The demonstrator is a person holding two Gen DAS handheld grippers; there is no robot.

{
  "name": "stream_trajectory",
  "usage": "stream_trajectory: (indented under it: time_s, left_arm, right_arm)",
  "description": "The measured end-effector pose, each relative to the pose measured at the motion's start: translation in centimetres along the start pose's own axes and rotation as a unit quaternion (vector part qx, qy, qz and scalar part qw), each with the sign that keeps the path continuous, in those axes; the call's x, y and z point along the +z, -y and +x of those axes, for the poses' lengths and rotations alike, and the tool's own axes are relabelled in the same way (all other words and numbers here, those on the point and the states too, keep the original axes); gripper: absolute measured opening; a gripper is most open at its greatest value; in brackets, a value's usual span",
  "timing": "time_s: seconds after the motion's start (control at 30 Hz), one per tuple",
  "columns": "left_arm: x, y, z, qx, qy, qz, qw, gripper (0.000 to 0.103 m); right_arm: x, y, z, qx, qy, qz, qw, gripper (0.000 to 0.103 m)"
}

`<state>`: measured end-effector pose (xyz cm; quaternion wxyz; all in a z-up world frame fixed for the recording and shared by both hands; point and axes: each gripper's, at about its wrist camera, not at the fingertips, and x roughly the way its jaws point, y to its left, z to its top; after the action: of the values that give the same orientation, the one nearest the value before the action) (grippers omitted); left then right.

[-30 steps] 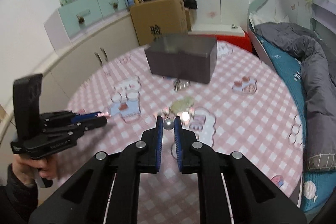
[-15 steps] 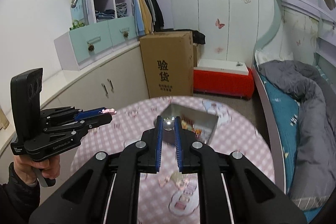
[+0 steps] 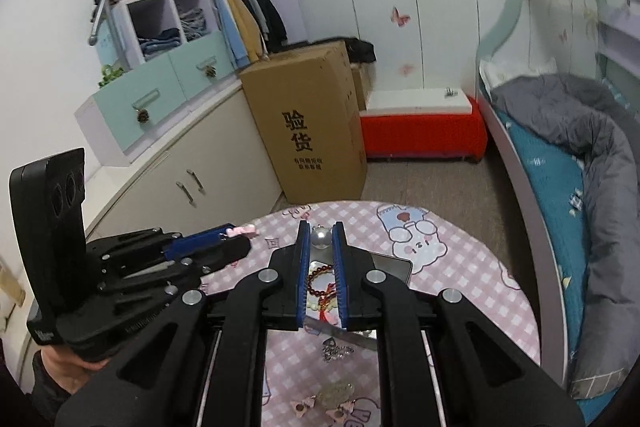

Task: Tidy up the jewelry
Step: 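Carry both charms over the grey tin and open both grippers, then withdraw both tools and move them back toward the remaining charms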

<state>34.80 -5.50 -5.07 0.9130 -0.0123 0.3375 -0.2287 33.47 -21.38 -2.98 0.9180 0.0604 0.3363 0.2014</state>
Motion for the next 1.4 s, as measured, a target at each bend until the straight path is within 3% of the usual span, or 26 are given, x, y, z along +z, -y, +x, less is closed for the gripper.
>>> stream_trajectory:
  time_s: [0.23,0.27,0.3,0.33,0.37,0.4,0.43,0.6,0.8,1.13,1.4]
  left_arm:
    - [-0.2,-0.6,4.1,-0.012,-0.041,-0.021,0.9989,0.016]
    - [-0.2,-0.6,4.4,-0.01,-0.047,-0.022,0.9986,0.025]
    - [-0.3,-0.7,4.6,0.002,-0.053,-0.023,0.9983,0.057]
    - [-0.4,-0.9,4.3,0.021,-0.049,-0.027,0.9982,0.078]
    - [-0.4,-1.1,3.8,0.032,-0.032,-0.031,0.9985,0.095]
    - [-0.4,-1.2,2.9,0.039,-0.008,-0.031,0.9987,0.096]
    - [-0.4,-1.4,2.5,0.044,0.0,-0.03,0.9986,0.096]
    - [-0.8,-1.5,-0.1,0.103,0.018,-0.014,0.9944,0.096]
    - [-1.4,-0.4,-4.2,0.124,0.057,-0.006,0.9906,0.096]
    - [-2.6,2.3,-10.9,0.137,0.114,0.01,0.984,0.096]
    - [-4.7,3.3,-14.2,0.129,0.142,0.013,0.9814,0.096]
  right_arm:
    - [-0.6,2.3,3.2,0.008,-0.03,0.048,0.998,0.013]
    - [-0.8,2.7,3.5,0.013,-0.033,0.058,0.998,0.014]
    - [-0.9,2.9,3.6,0.016,-0.034,0.068,0.997,0.026]
    - [-0.9,3.1,3.6,0.015,-0.033,0.073,0.997,0.039]
    - [-1.0,3.2,3.3,0.01,-0.027,0.08,0.996,0.071]
    - [-1.1,3.5,2.9,0.002,-0.012,0.088,0.996,0.092]
    - [-0.9,3.6,2.4,-0.002,0.0,0.093,0.996,0.094]
    - [-0.9,4.0,0.4,-0.025,0.021,0.107,0.994,0.095]
    - [-1.2,3.2,-1.7,-0.043,0.033,0.093,0.994,0.095]
    - [-2.4,1.0,-6.3,-0.077,0.065,0.057,0.993,0.095]
    - [-5.6,-0.9,-10.5,-0.105,0.093,0.02,0.99,0.095]
